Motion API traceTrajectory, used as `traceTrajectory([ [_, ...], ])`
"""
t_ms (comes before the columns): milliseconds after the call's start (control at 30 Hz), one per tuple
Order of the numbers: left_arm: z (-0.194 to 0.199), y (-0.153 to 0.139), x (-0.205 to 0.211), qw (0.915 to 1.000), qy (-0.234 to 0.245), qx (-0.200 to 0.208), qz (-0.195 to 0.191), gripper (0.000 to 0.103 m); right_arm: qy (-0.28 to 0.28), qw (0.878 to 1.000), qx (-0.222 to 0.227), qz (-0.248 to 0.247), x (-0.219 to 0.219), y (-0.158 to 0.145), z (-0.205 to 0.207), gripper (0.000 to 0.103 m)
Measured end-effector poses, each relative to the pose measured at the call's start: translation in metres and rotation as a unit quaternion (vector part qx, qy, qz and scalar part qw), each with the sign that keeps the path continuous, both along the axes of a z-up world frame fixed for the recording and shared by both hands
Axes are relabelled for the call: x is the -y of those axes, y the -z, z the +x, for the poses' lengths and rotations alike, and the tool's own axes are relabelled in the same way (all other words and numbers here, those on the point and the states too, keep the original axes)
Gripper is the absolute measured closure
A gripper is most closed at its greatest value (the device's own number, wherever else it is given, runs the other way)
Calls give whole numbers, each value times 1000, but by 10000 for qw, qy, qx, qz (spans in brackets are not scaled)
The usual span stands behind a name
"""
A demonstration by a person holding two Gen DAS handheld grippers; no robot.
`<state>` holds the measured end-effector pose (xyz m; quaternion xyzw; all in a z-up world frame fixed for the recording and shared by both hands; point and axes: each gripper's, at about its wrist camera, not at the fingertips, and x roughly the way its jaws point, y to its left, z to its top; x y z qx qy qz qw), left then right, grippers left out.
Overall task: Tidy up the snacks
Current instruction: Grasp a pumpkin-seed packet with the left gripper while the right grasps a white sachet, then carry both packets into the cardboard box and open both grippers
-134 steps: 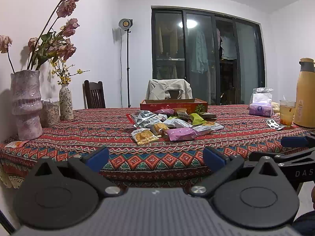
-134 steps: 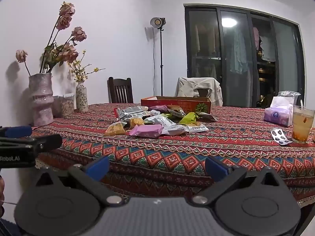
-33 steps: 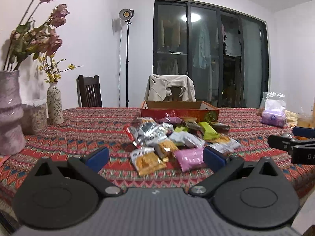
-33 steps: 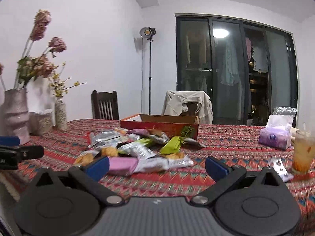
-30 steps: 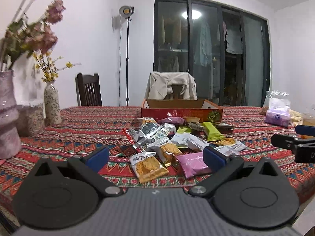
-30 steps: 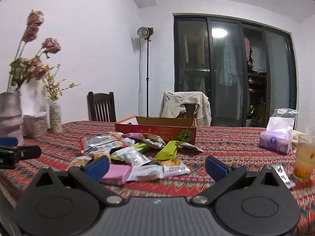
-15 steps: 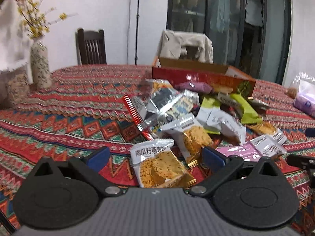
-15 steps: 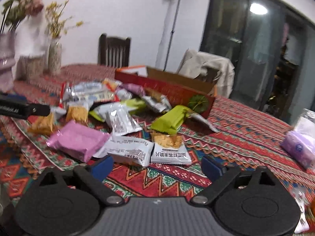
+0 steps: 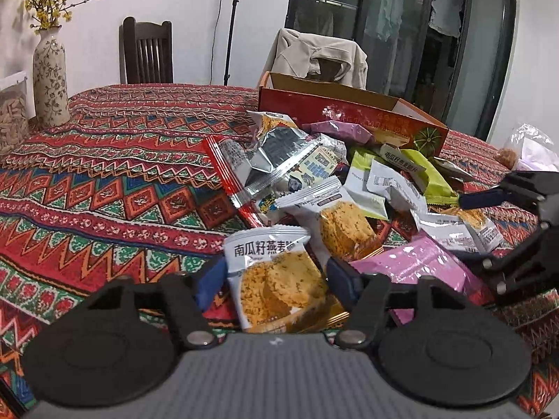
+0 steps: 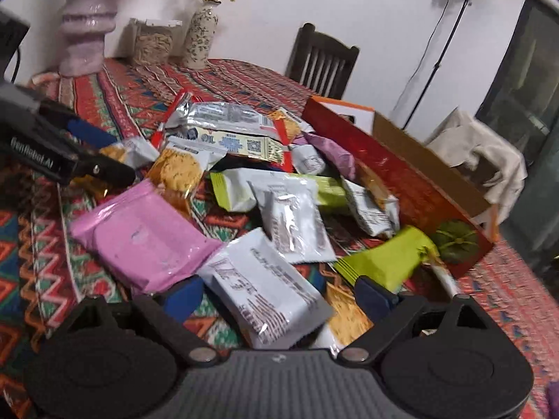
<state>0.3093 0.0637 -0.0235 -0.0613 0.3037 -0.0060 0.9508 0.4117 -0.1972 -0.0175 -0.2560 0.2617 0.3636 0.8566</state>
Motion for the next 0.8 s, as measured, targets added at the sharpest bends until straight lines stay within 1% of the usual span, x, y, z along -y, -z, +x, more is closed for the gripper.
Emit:
traceTrajectory([
  [33,-1,0,-1,10000,6,3,-8,39,-61,9998,-141,107,1,0,4,23],
  [67,-3,0,-3,10000,1,2,-9,39,-134,9990,-348,252,2,-1,10,26],
  [100,-7,0,-4,10000,-22,-6,-5,39,-161,9976,-538,408,4,0,14,33],
  [133,-9,-1,-6,10000,-59,-18,-2,39,-163,9953,-757,583,7,1,18,36],
  [167,-12,-2,-7,9999,-99,-33,1,39,-133,9935,-883,701,9,2,19,38],
  [200,-15,-2,-9,9999,-117,-50,13,38,-108,9922,-950,801,12,3,19,44],
  [233,-19,-3,-10,9999,-114,-66,31,37,-53,9913,-993,868,14,4,17,48],
  [300,-23,-3,-10,9999,-130,-73,51,35,131,9903,-1022,937,19,4,6,49],
  [400,-25,-3,-7,9999,-99,-79,87,33,587,9888,-908,1030,30,7,-21,50],
  [467,-22,-3,-3,9999,-67,-79,138,31,1054,9838,-878,1153,39,9,-38,50],
  [500,-21,-3,-1,9998,-47,-79,150,29,1297,9810,-845,1170,45,9,-46,50],
  [567,-18,-3,1,9999,-18,-86,122,28,1726,9747,-768,1192,51,9,-63,50],
  [633,-15,-2,2,9999,-8,-78,105,28,1941,9691,-789,1303,59,10,-73,48],
  [667,-13,-2,3,9999,-5,-63,112,32,1974,9675,-795,1364,62,11,-77,48],
  [700,-13,-2,3,9999,-11,-40,161,47,1982,9670,-792,1389,64,12,-78,45],
  [733,-13,-2,4,9998,-32,-19,219,55,1984,9671,-772,1390,64,12,-77,43],
  [800,-15,-2,4,9998,-18,4,181,57,1959,9681,-727,1383,64,13,-72,43],
])
